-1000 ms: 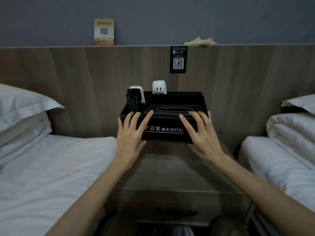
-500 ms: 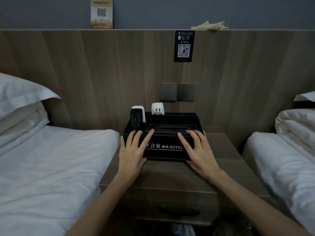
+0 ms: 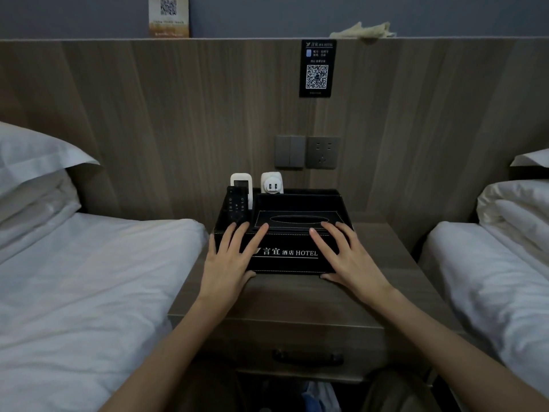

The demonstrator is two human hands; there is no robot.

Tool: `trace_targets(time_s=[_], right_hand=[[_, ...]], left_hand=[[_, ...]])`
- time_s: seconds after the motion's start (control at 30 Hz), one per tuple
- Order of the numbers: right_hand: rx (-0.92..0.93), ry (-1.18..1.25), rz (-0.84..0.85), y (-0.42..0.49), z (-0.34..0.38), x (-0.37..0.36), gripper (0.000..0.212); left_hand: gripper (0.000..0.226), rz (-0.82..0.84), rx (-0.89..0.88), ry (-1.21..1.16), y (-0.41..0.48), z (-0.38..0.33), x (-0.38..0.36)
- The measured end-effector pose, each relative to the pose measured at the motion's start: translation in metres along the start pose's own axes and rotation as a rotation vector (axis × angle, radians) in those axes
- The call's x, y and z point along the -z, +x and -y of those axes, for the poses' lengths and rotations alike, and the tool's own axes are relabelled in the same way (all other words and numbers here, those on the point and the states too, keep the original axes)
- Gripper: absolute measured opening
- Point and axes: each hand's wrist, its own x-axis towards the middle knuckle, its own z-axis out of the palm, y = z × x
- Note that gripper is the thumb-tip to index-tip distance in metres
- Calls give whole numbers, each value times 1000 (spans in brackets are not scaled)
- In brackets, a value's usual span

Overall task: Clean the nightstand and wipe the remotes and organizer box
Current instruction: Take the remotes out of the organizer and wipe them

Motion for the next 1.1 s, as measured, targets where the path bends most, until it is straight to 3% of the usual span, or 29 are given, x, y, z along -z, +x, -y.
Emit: trace_targets(time_s=[0.27,0.43,0.57,0.83,1.1], right_hand=[[10,25,41,-10,-2,-1,96],[-40,36,117,4,-5,-9,111],[-102,78,152,22,-8,-19,111],[-223,266,111,56,-19,-37,71],[-326,326,97,65,-14,-38,58]], left_hand=[[122,-10,26,-49,-5,0,-11],[119,-28,54,-69,6,2,-20],[117,-4,88,-87,21,9,-32],[122,6,141,-170,54,15,-57],[80,-28,144,-327,59,19,-56]])
